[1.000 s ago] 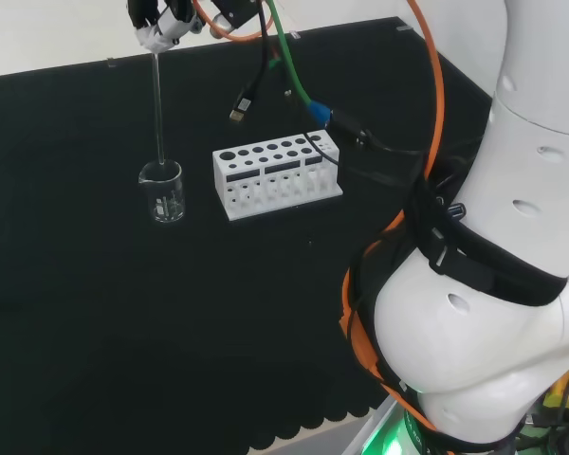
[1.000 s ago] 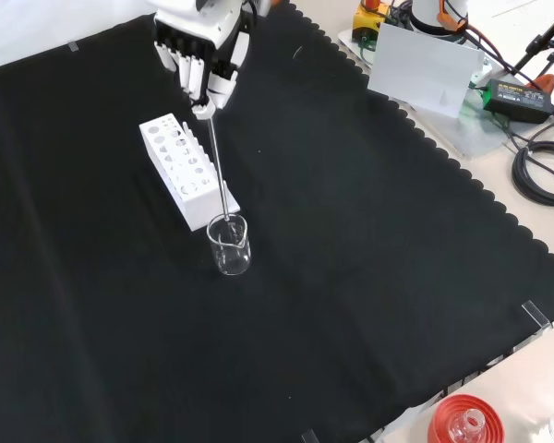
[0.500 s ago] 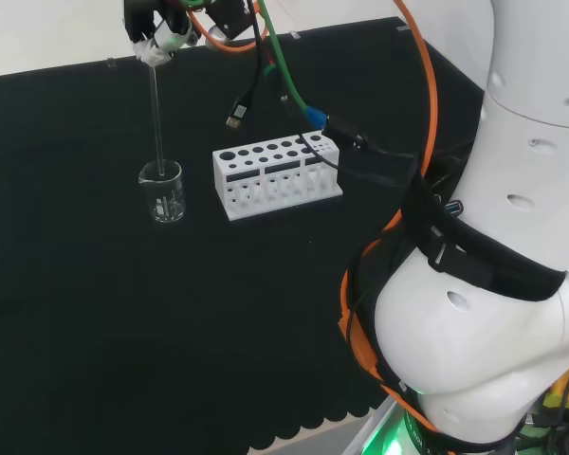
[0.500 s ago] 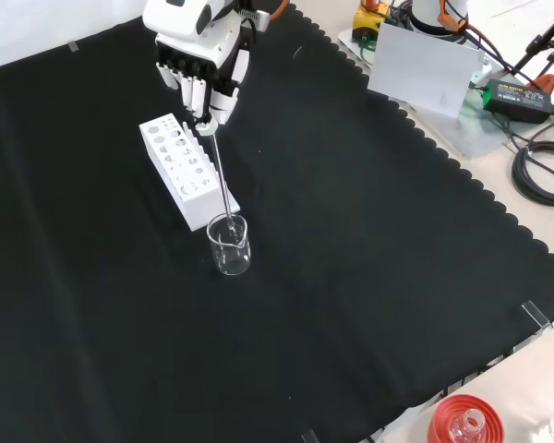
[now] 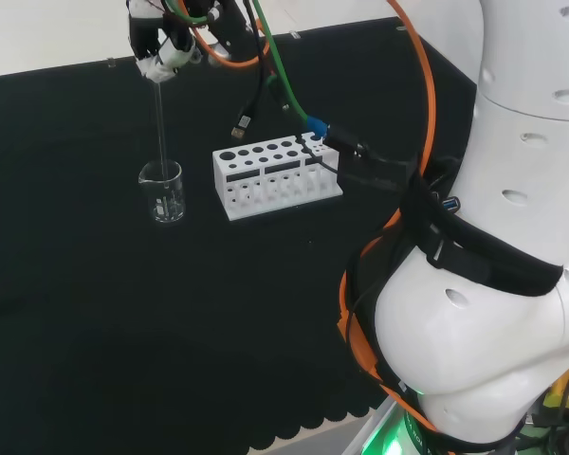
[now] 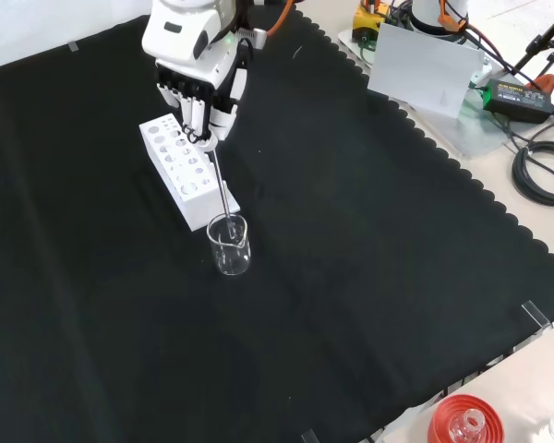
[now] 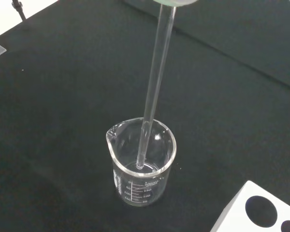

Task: Stir in the beaker to the left of the white test tube rack with the glass rod.

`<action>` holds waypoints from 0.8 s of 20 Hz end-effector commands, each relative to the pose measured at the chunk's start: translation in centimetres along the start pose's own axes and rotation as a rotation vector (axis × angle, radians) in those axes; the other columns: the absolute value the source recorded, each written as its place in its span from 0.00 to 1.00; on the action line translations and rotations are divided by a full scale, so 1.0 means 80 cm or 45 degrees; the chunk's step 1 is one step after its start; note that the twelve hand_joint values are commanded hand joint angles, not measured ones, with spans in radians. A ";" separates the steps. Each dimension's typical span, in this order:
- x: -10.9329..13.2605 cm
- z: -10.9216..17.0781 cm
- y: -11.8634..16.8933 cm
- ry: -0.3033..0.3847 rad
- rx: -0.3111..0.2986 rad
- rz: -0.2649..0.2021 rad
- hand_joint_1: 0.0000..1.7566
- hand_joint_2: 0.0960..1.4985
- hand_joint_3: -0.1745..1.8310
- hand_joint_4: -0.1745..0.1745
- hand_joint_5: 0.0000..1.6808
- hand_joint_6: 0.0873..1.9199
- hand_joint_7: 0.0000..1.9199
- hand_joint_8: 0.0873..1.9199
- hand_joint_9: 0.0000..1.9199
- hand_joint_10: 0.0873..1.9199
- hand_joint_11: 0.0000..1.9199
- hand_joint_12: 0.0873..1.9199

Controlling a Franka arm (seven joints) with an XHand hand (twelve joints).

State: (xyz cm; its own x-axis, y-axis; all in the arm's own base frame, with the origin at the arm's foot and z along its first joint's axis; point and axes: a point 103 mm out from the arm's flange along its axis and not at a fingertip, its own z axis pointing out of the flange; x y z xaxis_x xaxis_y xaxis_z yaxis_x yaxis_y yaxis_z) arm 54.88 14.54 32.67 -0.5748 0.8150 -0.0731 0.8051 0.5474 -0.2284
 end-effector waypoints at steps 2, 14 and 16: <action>0.009 0.017 0.013 0.003 0.003 -0.012 0.70 0.70 0.00 0.00 0.75 0.27 0.83 0.39 0.97 0.21 0.87 0.37; 0.043 0.019 0.037 0.025 -0.001 -0.112 0.70 0.70 0.00 0.00 0.75 0.27 0.83 0.39 0.97 0.21 0.87 0.37; 0.040 0.019 0.047 0.030 -0.007 -0.126 0.70 0.70 0.00 0.00 0.75 0.27 0.83 0.39 0.97 0.21 0.87 0.37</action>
State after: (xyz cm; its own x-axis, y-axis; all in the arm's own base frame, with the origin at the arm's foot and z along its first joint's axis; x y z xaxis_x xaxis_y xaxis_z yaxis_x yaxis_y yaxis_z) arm 54.20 16.99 30.76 -0.6139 0.7876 -0.0527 0.7742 0.5877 -0.2349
